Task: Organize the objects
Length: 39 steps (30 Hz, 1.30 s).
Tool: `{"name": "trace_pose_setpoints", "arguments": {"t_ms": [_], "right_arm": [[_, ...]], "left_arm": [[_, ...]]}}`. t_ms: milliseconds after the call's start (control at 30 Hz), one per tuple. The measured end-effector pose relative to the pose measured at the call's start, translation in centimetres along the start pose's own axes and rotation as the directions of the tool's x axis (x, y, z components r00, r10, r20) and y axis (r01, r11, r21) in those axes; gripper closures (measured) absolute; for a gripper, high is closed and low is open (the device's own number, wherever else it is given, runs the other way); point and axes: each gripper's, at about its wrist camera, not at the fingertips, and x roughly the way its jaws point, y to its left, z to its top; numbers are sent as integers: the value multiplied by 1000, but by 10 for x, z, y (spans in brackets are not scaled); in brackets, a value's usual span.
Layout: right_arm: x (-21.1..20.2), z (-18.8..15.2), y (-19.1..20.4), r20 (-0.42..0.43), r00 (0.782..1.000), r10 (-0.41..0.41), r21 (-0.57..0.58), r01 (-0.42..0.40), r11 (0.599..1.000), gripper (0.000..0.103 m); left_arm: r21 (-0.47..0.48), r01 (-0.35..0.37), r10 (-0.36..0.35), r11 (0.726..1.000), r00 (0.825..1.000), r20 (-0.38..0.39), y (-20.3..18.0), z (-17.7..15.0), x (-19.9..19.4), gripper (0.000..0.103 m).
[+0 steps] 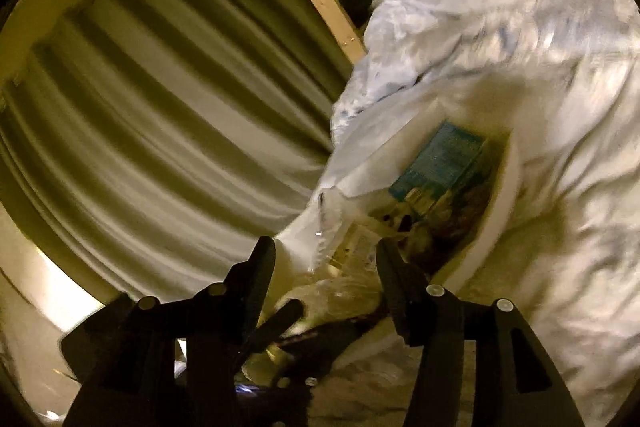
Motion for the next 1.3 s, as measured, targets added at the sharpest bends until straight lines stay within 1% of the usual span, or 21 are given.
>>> {"name": "trace_pose_setpoints", "arguments": {"t_ms": [33, 133, 233, 333, 400, 433, 467, 533, 600, 700, 733, 800, 900, 967, 1033, 1067, 1100, 1133, 1200, 1233, 1300], "right_arm": [[-8, 4, 5, 11, 1000, -22, -14, 22, 1000, 50], [-53, 10, 28, 61, 994, -89, -73, 94, 993, 50], [-104, 14, 52, 138, 976, -167, -107, 183, 977, 50], [-142, 13, 66, 174, 958, -229, -111, 251, 962, 50], [-171, 2, 74, 199, 946, -255, -120, 282, 952, 48], [-178, -3, 75, 201, 944, -261, -124, 288, 949, 47], [-182, -9, 72, 198, 941, -274, -125, 302, 945, 45], [-191, -27, 67, 183, 937, -298, -113, 321, 940, 44], [-184, -50, 52, 133, 934, -330, -93, 344, 935, 44], [-167, -88, 24, 43, 934, -355, -69, 357, 932, 44], [-156, -100, 10, 14, 930, -367, -56, 367, 929, 44], [-137, -120, -10, -11, 908, -418, -57, 417, 907, 44], [-100, -139, -39, -39, 864, -503, -81, 499, 863, 44], [-81, -151, -57, -92, 843, -530, -93, 523, 847, 44], [-63, -167, -78, -147, 832, -534, -74, 529, 845, 44], [-53, -176, -91, -179, 824, -537, -59, 536, 842, 44], [-47, -185, -101, -186, 825, -534, -50, 535, 844, 42], [-47, -188, -105, -178, 832, -525, -42, 527, 849, 41], [-47, -185, -108, -188, 837, -514, -20, 520, 854, 40], [-47, -184, -108, -192, 836, -514, -19, 521, 854, 39], [-46, -185, -108, -192, 830, -524, -32, 528, 849, 38]], "left_arm": [[10, 9, -9, 1000, 1000, 8, -5, 3, -10, 47], [29, 42, -42, 999, 999, 2, -18, 10, -33, 47], [82, 67, -66, 994, 998, -15, -38, 13, -63, 47], [173, 73, -73, 982, 997, -9, -57, 10, -93, 47], [248, 62, -66, 967, 998, 8, -69, 3, -114, 47], [286, 57, -66, 957, 998, 20, -76, -4, -126, 47], [304, 55, -67, 951, 997, 27, -79, -9, -132, 47], [329, 57, -71, 943, 997, 32, -82, -23, -141, 47], [325, 70, -78, 943, 997, 12, -82, -39, -138, 47], [277, 112, -104, 954, 994, -45, -72, -63, -116, 47], [251, 114, -102, 961, 993, -58, -66, -72, -105, 47], [228, 87, -72, 970, 995, -75, -59, -83, -89, 47], [192, 69, -48, 979, 992, -116, -46, -92, -64, 47], [184, 53, -31, 981, 993, -116, -41, -97, -53, 47], [175, 50, -27, 983, 991, -131, -37, -103, -41, 47], [162, 64, -39, 985, 988, -152, -35, -107, -34, 47], [143, 83, -56, 986, 982, -182, -32, -110, -27, 47], [127, 96, -66, 987, 973, -221, -29, -116, -17, 47], [126, 84, -46, 988, 958, -283, -28, -124, -1, 47], [125, 80, -35, 989, 944, -329, -28, -128, 9, 47], [119, 86, -39, 989, 935, -352, -27, -132, 15, 47]]}}
